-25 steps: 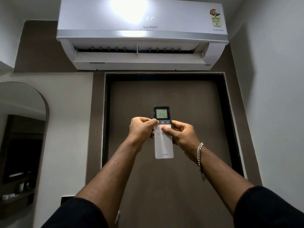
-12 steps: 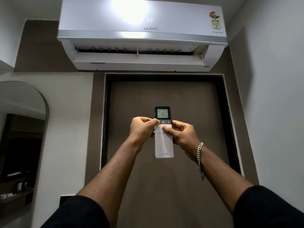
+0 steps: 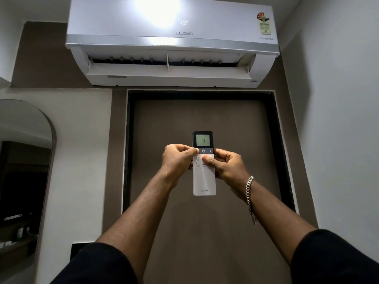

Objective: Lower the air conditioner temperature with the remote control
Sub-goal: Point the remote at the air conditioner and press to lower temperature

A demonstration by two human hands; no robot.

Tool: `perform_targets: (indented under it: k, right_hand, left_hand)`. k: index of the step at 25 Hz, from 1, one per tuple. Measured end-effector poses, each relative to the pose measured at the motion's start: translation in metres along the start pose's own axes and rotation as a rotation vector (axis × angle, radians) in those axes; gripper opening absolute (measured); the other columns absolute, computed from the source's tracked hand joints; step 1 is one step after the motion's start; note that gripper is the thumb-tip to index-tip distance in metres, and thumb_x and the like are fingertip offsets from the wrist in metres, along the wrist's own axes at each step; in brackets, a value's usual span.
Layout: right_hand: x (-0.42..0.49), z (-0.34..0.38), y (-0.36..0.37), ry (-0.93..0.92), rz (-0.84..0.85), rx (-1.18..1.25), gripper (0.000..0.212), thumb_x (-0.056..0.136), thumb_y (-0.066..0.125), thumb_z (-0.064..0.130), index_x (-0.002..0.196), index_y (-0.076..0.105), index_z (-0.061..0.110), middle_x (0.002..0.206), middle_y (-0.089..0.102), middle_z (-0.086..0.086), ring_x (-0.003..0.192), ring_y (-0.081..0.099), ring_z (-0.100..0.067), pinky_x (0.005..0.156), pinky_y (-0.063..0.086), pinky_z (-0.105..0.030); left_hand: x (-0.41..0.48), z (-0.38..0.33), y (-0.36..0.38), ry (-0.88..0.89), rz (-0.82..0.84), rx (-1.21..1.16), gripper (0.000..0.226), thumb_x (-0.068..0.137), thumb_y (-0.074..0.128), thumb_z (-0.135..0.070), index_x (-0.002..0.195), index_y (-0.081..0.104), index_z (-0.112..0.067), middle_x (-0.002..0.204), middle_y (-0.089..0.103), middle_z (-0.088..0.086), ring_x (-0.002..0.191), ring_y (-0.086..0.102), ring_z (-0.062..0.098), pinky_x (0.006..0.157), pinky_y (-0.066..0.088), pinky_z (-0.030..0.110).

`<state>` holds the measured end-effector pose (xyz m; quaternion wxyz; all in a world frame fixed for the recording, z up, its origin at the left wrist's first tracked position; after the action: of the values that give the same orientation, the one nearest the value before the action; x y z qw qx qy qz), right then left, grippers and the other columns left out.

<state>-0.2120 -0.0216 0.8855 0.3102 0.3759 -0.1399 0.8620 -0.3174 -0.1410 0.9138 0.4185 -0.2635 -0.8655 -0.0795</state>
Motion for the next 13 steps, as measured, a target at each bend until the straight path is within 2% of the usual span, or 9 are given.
perform_targets:
  k: [2, 5, 7, 13]
  right_hand:
    - [-0.001, 0.001, -0.003, 0.004, -0.01, -0.014, 0.057, 0.082, 0.071, 0.02, 0.134, 0.051, 0.006, 0.12, 0.069, -0.012, 0.099, 0.071, -0.022, 0.076, 0.061, -0.032]
    - [-0.005, 0.003, -0.005, 0.004, -0.004, -0.013, 0.053, 0.082, 0.071, 0.018, 0.131, 0.053, 0.008, 0.106, 0.071, -0.003, 0.085, 0.072, -0.01, 0.064, 0.061, -0.023]
    - [-0.007, 0.003, -0.005, 0.009, 0.003, -0.024, 0.05, 0.082, 0.07, 0.017, 0.129, 0.054, 0.009, 0.102, 0.071, 0.0, 0.082, 0.072, -0.009, 0.063, 0.06, -0.022]
    - [-0.018, -0.005, -0.011, 0.043, 0.001, -0.049, 0.043, 0.082, 0.071, 0.016, 0.123, 0.06, 0.009, 0.106, 0.074, -0.008, 0.083, 0.073, -0.013, 0.068, 0.062, -0.026]
  left_hand:
    - [-0.001, 0.001, 0.001, -0.006, 0.016, -0.014, 0.018, 0.083, 0.069, -0.024, 0.081, 0.068, -0.007, 0.083, 0.074, 0.01, 0.073, 0.075, 0.019, 0.061, 0.06, 0.028]
    - [-0.004, 0.004, 0.003, -0.022, 0.032, -0.033, 0.018, 0.083, 0.069, -0.024, 0.083, 0.068, -0.006, 0.082, 0.075, 0.009, 0.07, 0.075, 0.017, 0.058, 0.059, 0.024]
    - [-0.006, 0.004, 0.003, -0.027, 0.029, -0.057, 0.016, 0.083, 0.069, -0.022, 0.082, 0.069, -0.006, 0.08, 0.075, 0.01, 0.068, 0.075, 0.017, 0.056, 0.059, 0.025]
    - [-0.016, 0.017, 0.013, -0.067, 0.061, -0.121, 0.024, 0.085, 0.069, -0.018, 0.092, 0.069, 0.005, 0.084, 0.073, 0.019, 0.073, 0.073, 0.028, 0.07, 0.062, 0.041]
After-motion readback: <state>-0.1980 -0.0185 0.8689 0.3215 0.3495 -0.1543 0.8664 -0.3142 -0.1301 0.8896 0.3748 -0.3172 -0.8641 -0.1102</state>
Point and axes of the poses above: each hand's wrist, its own x-axis towards the middle knuckle, its own y-axis out of the palm, z = x × y, the point moved 7 cm from there along x, towards the middle knuckle
